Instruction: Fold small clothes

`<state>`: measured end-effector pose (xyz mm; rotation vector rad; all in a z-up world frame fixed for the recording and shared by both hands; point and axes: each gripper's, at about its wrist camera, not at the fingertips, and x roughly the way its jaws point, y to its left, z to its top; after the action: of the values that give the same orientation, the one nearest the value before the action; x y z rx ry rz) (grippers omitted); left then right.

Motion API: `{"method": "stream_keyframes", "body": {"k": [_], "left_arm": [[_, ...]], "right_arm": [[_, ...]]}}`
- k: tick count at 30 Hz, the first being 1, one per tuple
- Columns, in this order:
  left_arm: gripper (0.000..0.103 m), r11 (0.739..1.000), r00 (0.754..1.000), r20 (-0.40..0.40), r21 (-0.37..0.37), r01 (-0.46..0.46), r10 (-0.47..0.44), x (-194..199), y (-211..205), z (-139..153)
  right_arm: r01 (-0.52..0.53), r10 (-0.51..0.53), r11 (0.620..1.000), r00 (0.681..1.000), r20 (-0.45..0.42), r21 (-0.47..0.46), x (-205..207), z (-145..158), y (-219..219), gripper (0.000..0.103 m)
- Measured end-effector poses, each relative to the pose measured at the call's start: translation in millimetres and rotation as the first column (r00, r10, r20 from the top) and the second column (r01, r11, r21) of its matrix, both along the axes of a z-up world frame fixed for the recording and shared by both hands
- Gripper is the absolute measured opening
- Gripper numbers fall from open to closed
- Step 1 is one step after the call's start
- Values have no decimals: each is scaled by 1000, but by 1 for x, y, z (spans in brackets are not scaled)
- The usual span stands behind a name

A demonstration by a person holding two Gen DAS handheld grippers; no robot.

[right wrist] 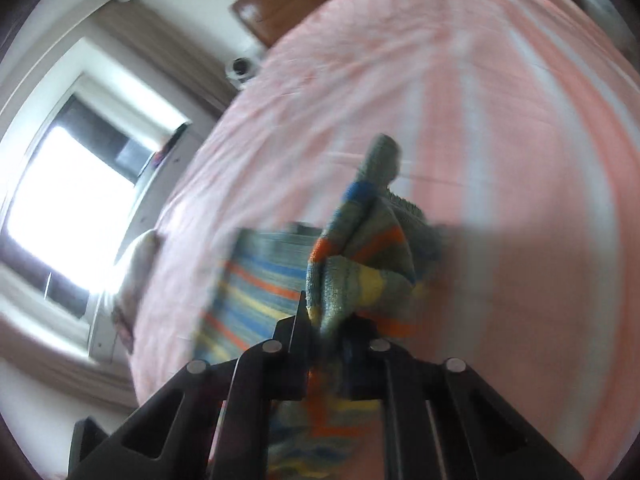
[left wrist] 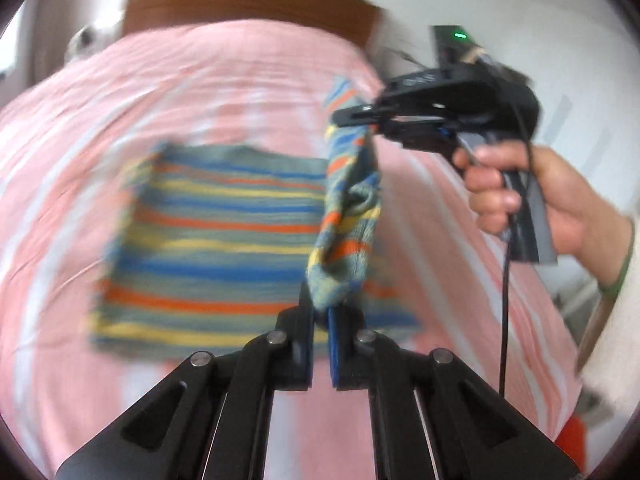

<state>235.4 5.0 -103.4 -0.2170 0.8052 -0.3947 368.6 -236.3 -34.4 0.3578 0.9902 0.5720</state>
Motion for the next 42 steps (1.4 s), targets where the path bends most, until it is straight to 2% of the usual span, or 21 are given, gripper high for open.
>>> {"method": "stream_keyframes", "body": {"k": [4, 6, 7, 8, 9, 10, 11, 13, 16, 19, 22, 23, 25, 26, 29, 31, 32, 33, 35, 37, 42], "left_arm": [[5, 989, 987, -74, 31, -142, 144, 8, 55, -19], [15, 981, 976, -107, 66, -185, 191, 9, 71, -28], [24, 977, 972, -115, 75, -199, 207, 7, 77, -32], [30, 977, 970, -118, 64, -205, 211, 2, 86, -32], [37, 976, 970, -114, 67, -207, 214, -3, 88, -30], [52, 975, 970, -108, 79, -209, 217, -7, 90, -29], [62, 975, 972, -96, 87, -206, 214, -11, 92, -26], [68, 981, 979, -74, 69, -184, 188, -18, 95, -20], [85, 988, 988, -56, 47, -144, 146, -13, 85, -11], [86, 982, 984, -59, 89, -164, 170, 11, 80, -19], [78, 942, 950, -145, 236, -238, 276, 32, 84, -43], [78, 940, 946, -165, 248, -234, 279, 33, 87, -48], [78, 942, 945, -172, 241, -232, 277, 28, 91, -44], [79, 938, 943, -171, 248, -240, 286, 22, 94, -37], [90, 928, 947, -116, 266, -260, 298, -3, 100, -8], [95, 921, 952, -82, 292, -259, 294, -19, 100, 6], [96, 918, 954, -72, 303, -257, 291, -24, 100, 9], [96, 911, 955, -59, 323, -256, 289, -33, 100, 14], [97, 896, 951, -47, 353, -271, 306, -38, 103, 16], [98, 890, 946, -47, 357, -283, 320, -46, 108, 13], [98, 891, 939, -130, 379, -249, 317, -60, 104, -26]], "right_arm": [[-89, 89, 995, 996, 10, -47, 27, -6, 100, 12], [-103, 103, 993, 995, -1, -63, 33, -21, 136, 17], [-112, 111, 993, 994, -12, -39, 35, -30, 153, 19], [-115, 115, 993, 993, -15, -19, 36, -34, 163, 26], [-119, 119, 993, 993, -13, 4, 35, -38, 171, 36], [-116, 116, 993, 993, -5, 27, 33, -39, 174, 37], [-112, 111, 992, 994, 11, 55, 28, -36, 175, 37], [-100, 96, 993, 994, 47, 69, 18, -25, 166, 38], [-64, 64, 998, 994, 89, 6, -5, -2, 135, 39], [-113, 127, 988, 983, 133, -109, -50, 4, 114, 39], [-170, 191, 972, 974, 123, -162, -103, -19, 94, 39], [-181, 199, 970, 975, 102, -165, -115, -31, 89, 39], [-191, 196, 958, 981, 3, -213, -133, -67, 82, 39], [-179, 183, 953, 983, -7, -242, -140, -76, 81, 39], [-103, 130, 959, 988, 86, -263, -170, -62, 70, 39], [-43, 84, 965, 985, 149, -260, -193, -48, 60, 56], [-18, 67, 962, 983, 169, -274, -201, -44, 57, 80], [26, 35, 950, 982, 187, -312, -213, -43, 52, 96], [71, -2, 934, 981, 193, -349, -227, -45, 43, 97], [117, -61, 919, 986, 156, -376, -241, -51, 30, 97], [242, -201, 867, 970, 140, -435, -270, -71, 9, 98]]}}
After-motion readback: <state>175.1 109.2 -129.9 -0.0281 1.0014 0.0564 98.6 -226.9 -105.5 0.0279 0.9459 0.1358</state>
